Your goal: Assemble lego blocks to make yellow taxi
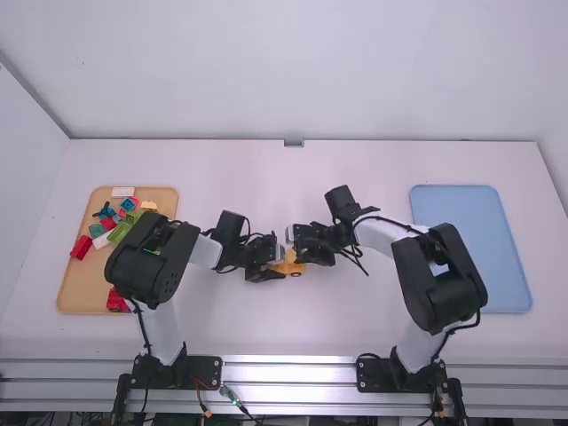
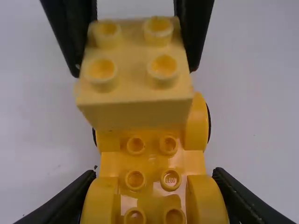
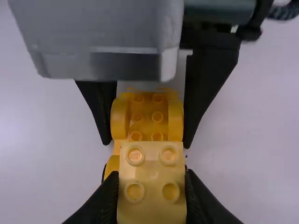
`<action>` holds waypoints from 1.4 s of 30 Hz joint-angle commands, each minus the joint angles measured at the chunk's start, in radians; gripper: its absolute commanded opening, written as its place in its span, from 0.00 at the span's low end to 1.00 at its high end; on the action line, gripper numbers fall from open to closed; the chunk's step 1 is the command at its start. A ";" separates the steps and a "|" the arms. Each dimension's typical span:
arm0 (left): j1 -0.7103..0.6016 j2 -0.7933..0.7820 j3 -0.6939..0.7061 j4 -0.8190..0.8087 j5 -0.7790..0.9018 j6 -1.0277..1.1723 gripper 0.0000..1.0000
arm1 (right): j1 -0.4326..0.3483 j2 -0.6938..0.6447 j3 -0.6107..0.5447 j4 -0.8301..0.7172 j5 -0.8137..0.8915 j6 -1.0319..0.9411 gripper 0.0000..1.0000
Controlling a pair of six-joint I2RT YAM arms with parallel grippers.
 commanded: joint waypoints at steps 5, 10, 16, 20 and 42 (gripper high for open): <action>0.005 0.014 -0.003 -0.006 -0.005 -0.003 0.55 | 0.003 -0.022 -0.075 0.068 -0.018 0.017 0.00; 0.005 0.014 -0.003 -0.013 -0.002 -0.003 0.54 | 0.003 -0.022 -0.146 0.208 -0.017 0.102 0.00; 0.004 0.013 -0.003 -0.017 -0.002 -0.003 0.54 | 0.003 -0.022 -0.196 0.295 -0.017 0.141 0.00; 0.004 0.014 -0.003 -0.023 -0.002 -0.003 0.54 | 0.003 -0.022 -0.196 0.282 -0.016 0.139 0.00; 0.004 0.014 -0.003 -0.021 -0.005 -0.003 0.55 | -0.033 -0.115 -0.089 0.158 -0.143 0.087 0.64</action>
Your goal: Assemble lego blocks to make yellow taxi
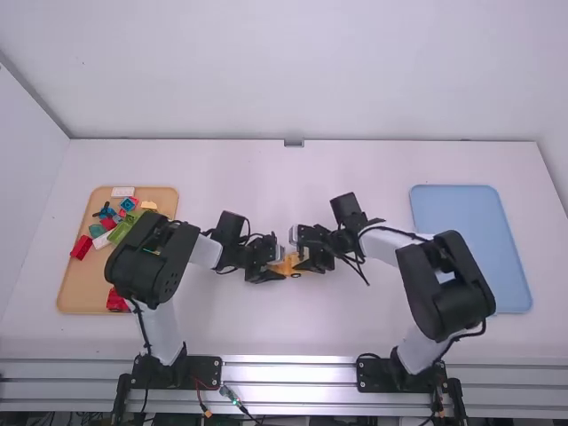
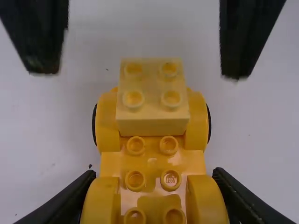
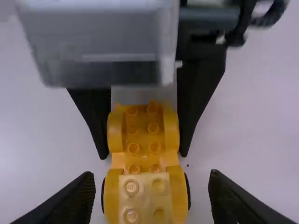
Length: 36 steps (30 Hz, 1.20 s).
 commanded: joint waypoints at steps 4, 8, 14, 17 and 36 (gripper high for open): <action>0.005 0.014 -0.003 -0.007 -0.010 0.000 0.55 | -0.050 -0.088 0.026 -0.103 -0.068 -0.105 0.08; 0.005 0.014 -0.003 -0.008 -0.010 0.000 0.55 | -0.069 -0.081 0.021 -0.146 -0.032 -0.117 0.00; 0.005 0.014 -0.003 -0.008 -0.010 0.000 0.55 | -0.074 -0.041 0.001 -0.096 -0.024 -0.079 0.62; 0.005 0.014 -0.003 -0.008 -0.008 0.000 0.55 | -0.066 -0.032 -0.020 -0.056 -0.006 -0.061 0.68; 0.005 0.014 -0.003 -0.011 -0.008 0.000 0.55 | -0.019 0.079 -0.032 0.046 0.037 0.031 0.50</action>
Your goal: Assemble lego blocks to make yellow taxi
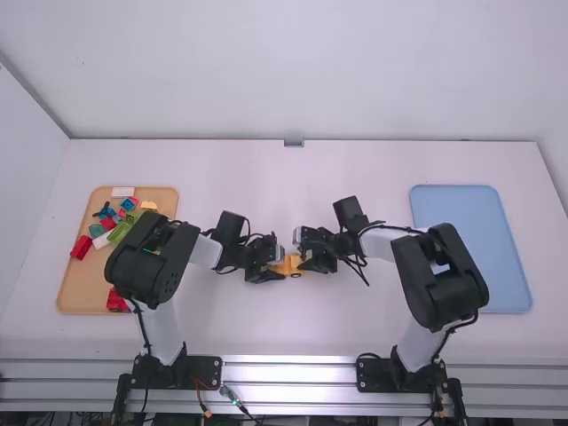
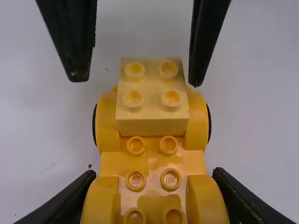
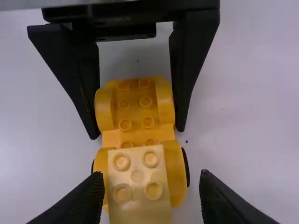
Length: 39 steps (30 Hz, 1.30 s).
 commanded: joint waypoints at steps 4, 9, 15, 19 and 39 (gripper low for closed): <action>0.005 0.014 -0.003 -0.009 -0.008 0.000 0.55 | 0.010 0.008 -0.008 -0.027 -0.006 -0.039 0.48; 0.005 0.014 -0.003 -0.010 -0.008 0.000 0.55 | 0.031 0.008 -0.008 -0.033 0.026 -0.046 0.45; 0.005 0.014 -0.003 -0.010 -0.008 0.000 0.55 | 0.045 0.008 -0.008 -0.029 0.046 -0.037 0.23; 0.005 0.013 -0.003 -0.010 -0.008 0.000 0.55 | 0.043 0.008 -0.006 -0.025 0.037 -0.029 0.16; 0.005 0.014 -0.003 -0.014 -0.008 0.000 0.54 | 0.045 0.008 0.040 -0.033 -0.048 -0.035 0.09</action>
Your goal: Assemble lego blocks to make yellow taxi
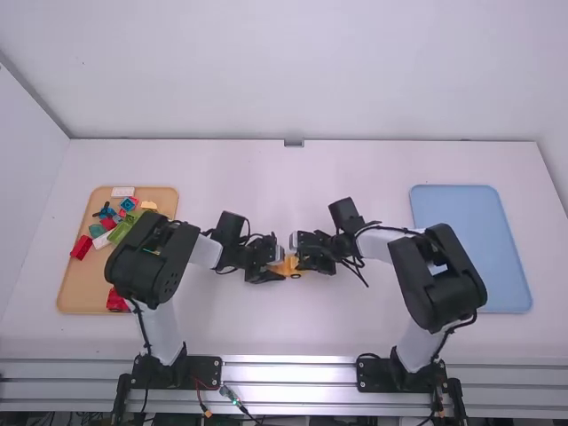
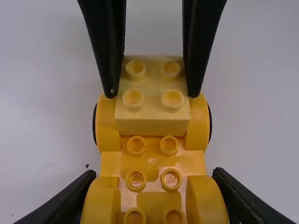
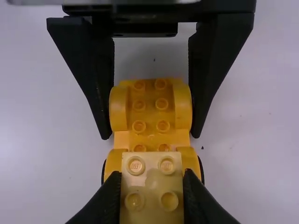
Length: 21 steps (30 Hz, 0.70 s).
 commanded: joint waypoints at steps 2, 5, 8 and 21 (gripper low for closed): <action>0.005 0.014 -0.003 -0.009 -0.013 -0.007 0.54 | 0.010 0.008 0.031 0.005 -0.066 0.010 0.09; 0.005 0.014 -0.003 -0.011 -0.014 -0.007 0.54 | -0.003 0.007 0.031 0.007 -0.074 0.010 0.09; 0.005 0.014 -0.003 -0.011 -0.012 -0.007 0.54 | -0.003 0.006 0.031 0.006 -0.093 0.009 0.09; 0.005 0.013 -0.003 -0.011 -0.012 -0.007 0.54 | 0.030 0.006 0.029 0.000 -0.037 0.018 0.09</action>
